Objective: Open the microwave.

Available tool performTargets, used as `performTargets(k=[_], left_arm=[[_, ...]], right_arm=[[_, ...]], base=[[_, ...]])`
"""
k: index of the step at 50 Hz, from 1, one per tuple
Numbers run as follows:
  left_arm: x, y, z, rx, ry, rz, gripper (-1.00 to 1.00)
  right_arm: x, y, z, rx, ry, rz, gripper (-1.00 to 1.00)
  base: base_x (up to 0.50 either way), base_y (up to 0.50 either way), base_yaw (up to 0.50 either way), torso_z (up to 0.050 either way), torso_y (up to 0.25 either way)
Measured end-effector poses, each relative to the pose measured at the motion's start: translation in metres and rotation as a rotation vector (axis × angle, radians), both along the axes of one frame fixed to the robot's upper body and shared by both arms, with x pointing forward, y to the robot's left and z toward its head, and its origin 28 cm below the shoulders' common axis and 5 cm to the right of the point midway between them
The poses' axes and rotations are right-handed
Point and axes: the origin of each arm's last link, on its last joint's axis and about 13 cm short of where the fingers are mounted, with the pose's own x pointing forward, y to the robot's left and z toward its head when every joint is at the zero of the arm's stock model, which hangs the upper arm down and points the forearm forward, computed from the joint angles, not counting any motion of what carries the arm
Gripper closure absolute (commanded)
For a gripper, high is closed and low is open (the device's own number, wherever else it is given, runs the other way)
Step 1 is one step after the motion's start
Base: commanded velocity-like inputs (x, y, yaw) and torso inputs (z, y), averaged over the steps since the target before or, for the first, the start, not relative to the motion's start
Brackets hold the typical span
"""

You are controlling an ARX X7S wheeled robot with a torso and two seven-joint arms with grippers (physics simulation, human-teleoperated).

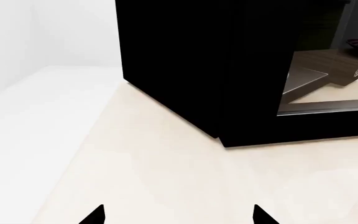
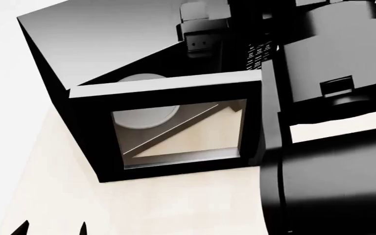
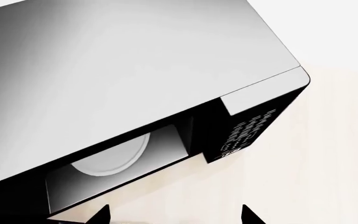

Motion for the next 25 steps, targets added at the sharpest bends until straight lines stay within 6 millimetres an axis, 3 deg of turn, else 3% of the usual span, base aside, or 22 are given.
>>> performTargets(k=[25], left_arm=[[0.000, 0.000, 0.000, 0.000, -0.001, 0.000, -1.00]], right_arm=[[0.007, -0.004, -0.025, 0.001, 0.044, -0.018, -1.00]], base=[[0.00, 0.00, 0.00, 0.000, 0.000]])
